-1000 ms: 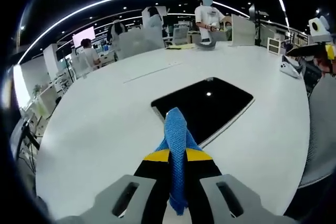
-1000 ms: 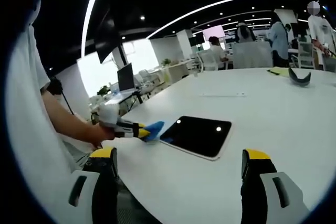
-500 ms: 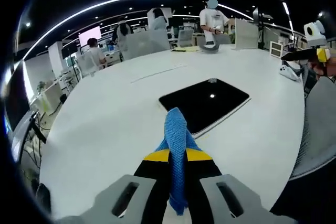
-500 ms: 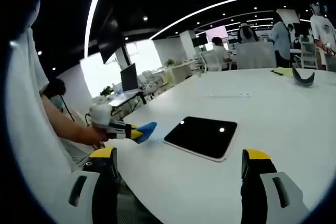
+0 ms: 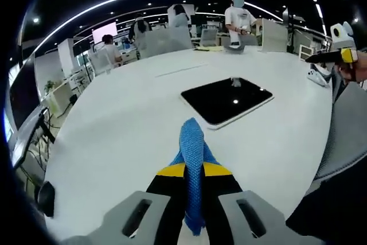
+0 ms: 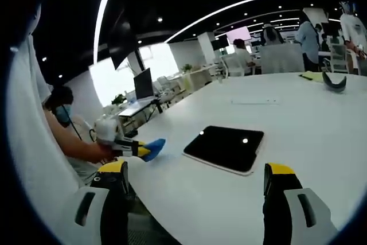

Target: Wipe the mirror surface with the cleaning cloth until all visible marks leave the cleaned area.

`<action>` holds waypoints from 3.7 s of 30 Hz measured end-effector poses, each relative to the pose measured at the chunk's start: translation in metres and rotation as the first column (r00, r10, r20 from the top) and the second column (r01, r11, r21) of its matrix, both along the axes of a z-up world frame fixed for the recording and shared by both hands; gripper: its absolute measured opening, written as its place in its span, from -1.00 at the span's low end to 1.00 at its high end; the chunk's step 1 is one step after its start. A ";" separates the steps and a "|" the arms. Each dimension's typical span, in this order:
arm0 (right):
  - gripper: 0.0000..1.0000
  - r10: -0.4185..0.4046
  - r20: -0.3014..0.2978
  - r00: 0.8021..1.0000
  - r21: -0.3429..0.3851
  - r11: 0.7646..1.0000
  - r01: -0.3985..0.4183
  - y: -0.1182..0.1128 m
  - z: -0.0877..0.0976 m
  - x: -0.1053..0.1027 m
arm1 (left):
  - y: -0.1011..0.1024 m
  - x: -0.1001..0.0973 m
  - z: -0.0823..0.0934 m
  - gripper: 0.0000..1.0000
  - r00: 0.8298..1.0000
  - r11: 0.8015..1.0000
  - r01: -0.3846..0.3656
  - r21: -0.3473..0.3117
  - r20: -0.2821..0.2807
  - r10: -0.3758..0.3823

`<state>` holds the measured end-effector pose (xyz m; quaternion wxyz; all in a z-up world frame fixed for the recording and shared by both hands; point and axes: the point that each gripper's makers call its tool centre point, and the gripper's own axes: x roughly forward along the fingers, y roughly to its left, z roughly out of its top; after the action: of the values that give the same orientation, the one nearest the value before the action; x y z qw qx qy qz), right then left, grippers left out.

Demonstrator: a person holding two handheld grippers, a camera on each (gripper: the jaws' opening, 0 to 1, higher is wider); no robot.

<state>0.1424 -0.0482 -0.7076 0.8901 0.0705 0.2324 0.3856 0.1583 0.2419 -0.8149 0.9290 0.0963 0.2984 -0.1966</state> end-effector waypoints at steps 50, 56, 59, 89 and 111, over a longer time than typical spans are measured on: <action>0.97 0.003 -0.015 1.000 -0.036 0.999 -0.004 0.010 0.001 0.000 | 0.016 0.000 -0.032 -0.51 0.998 0.999 0.049 -0.015 -0.030 -0.049; 0.97 0.003 -0.012 1.000 -0.040 0.999 -0.003 0.012 0.002 0.002 | 0.017 0.002 -0.033 -0.45 0.997 0.997 0.072 -0.023 -0.029 -0.072; 0.97 0.004 -0.012 1.000 -0.042 0.999 -0.004 0.013 0.002 0.003 | 0.020 0.004 -0.032 -0.35 0.997 0.997 0.076 -0.025 -0.026 -0.076; 0.97 0.022 0.002 1.000 -0.053 0.998 -0.022 0.019 0.007 0.007 | 0.021 0.005 -0.008 0.46 0.996 0.992 0.072 -0.099 -0.040 -0.076; 1.00 0.023 0.029 0.999 -0.061 0.998 -0.022 0.011 0.010 0.004 | -0.050 -0.003 0.123 0.99 0.962 0.941 0.247 -0.231 0.171 -0.211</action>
<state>0.1464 -0.0376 -0.6971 0.8909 0.0349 0.2315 0.3893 0.1550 0.1917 -0.6914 0.9235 0.0262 0.1901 -0.3322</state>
